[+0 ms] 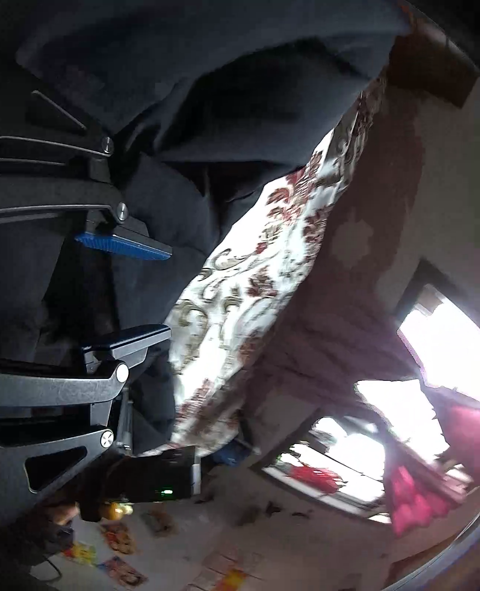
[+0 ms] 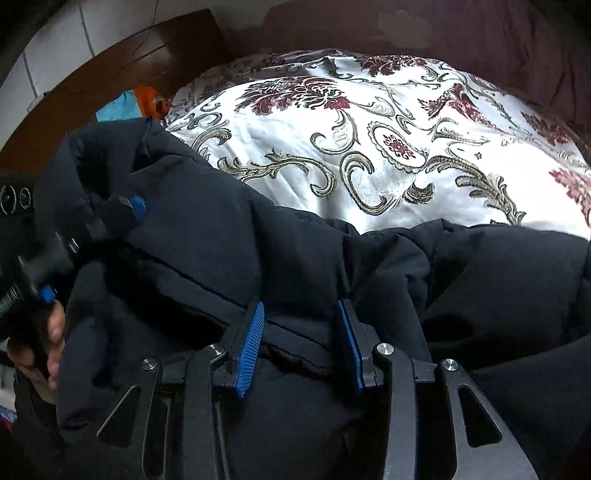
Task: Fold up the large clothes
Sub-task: 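Release the folded hem with both tools and pull them back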
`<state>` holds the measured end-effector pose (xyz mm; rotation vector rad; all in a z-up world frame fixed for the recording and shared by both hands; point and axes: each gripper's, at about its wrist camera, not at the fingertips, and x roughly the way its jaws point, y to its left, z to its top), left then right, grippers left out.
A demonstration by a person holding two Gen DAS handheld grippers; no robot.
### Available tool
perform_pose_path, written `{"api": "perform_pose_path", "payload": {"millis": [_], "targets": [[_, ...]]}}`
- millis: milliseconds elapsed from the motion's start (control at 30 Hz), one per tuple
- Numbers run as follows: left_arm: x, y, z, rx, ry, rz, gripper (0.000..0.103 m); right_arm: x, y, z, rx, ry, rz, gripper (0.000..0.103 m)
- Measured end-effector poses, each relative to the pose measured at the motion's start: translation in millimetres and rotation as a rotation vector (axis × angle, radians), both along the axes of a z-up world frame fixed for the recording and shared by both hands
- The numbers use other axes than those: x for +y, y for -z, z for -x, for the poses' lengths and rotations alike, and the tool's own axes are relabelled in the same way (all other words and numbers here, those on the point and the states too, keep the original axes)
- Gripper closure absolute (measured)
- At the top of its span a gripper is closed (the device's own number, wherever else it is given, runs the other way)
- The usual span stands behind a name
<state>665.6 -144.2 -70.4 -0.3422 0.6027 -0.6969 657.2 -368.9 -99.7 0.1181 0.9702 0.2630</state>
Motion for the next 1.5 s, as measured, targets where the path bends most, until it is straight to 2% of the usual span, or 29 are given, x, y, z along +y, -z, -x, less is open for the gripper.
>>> {"api": "perform_pose_path", "payload": {"millis": [167, 233, 300, 467, 600, 667, 800, 900, 967, 1067, 1167, 1267, 1333, 1433, 1500], "targets": [[-27, 4, -3, 0.055, -0.004, -0.244, 0.069, -7, 6, 4, -0.036, 0.011, -0.084, 0.068], [-33, 4, -2, 0.055, -0.024, -0.318, 0.069, -5, 8, 5, -0.039, 0.007, -0.071, 0.068], [-38, 6, -3, 0.062, -0.057, -0.392, 0.076, -1, 12, 2, -0.03, 0.001, -0.049, 0.068], [-54, 14, -10, 0.065, -0.109, -0.513, 0.083, 9, 21, -9, 0.0, -0.004, 0.008, 0.068], [-62, 18, -8, 0.04, -0.137, -0.629, 0.084, 29, 26, -15, 0.001, -0.012, 0.14, 0.068], [-66, 20, -9, 0.035, -0.145, -0.66, 0.084, 28, 29, -19, -0.003, -0.009, 0.131, 0.068], [-63, 22, -17, 0.052, -0.143, -0.609, 0.085, 11, 28, -15, -0.042, -0.003, 0.014, 0.068], [-46, 18, -16, 0.063, -0.11, -0.462, 0.087, -1, 22, -4, -0.084, 0.007, -0.071, 0.068], [-31, 15, -12, 0.077, -0.087, -0.342, 0.087, -3, 20, 4, -0.091, 0.032, -0.07, 0.068], [-17, 12, -1, 0.075, -0.09, -0.257, 0.087, 5, 14, 21, -0.105, 0.072, 0.01, 0.065], [-8, 7, 16, 0.064, -0.114, -0.219, 0.086, 8, 7, 35, -0.133, 0.1, 0.053, 0.06], [2, -5, 34, 0.079, -0.161, -0.214, 0.082, 0, -5, 48, -0.179, 0.154, 0.07, 0.059], [9, -17, 44, 0.096, -0.189, -0.227, 0.081, -7, -14, 59, -0.2, 0.211, 0.085, 0.058], [17, -34, 66, 0.076, -0.214, -0.283, 0.08, -13, -26, 80, -0.23, 0.274, 0.083, 0.053], [20, -45, 79, 0.059, -0.215, -0.301, 0.08, -17, -35, 94, -0.252, 0.302, 0.063, 0.036]]}}
